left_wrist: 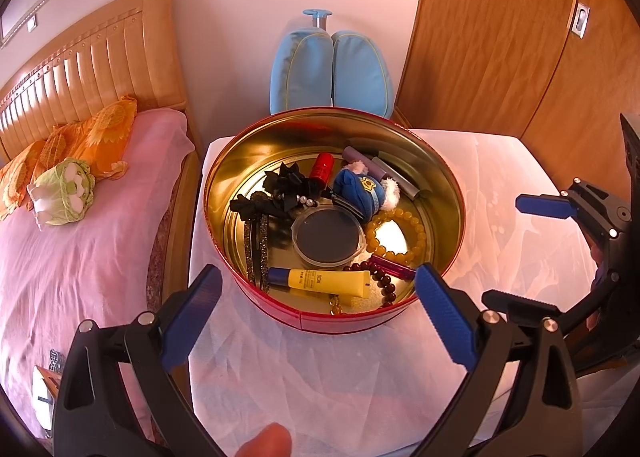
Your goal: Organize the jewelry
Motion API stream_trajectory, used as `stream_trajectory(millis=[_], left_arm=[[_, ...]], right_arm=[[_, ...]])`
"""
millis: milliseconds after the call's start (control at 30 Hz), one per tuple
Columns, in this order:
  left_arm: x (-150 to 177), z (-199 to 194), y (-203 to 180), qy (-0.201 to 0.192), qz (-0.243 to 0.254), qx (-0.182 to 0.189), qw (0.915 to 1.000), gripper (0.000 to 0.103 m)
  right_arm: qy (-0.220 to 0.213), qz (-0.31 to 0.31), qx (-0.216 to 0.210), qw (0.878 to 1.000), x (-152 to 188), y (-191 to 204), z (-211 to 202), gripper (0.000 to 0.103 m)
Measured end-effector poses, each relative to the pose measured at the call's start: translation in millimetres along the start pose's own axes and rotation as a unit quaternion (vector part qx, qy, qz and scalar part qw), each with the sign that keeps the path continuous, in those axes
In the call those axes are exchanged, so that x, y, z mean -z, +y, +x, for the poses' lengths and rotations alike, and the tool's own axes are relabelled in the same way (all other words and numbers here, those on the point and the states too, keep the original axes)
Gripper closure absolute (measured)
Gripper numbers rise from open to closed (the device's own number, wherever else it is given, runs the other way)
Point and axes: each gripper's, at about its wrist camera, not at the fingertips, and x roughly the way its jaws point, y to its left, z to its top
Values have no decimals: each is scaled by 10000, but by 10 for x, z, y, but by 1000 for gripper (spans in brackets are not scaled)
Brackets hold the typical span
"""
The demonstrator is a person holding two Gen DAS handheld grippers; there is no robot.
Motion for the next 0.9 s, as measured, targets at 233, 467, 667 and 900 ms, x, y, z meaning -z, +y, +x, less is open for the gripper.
stream_trajectory(millis=[233,467,667,900], left_arm=[[0,3,-2,6,-3,-2,10000,8],[-1,-3,-1,-15,0,31,10000,8],[5,5,-24,-66,73,116,9999,8],[-17,65,105,56,161,210,9996,8]], right_arm=[[3,-3,-4,10000,-1,-3,0,8],[21,19,12,10000,22,3,18,8],[66,66,26,10000,17,7,57,8],[102,217,76,9997,-17,54,95,8]])
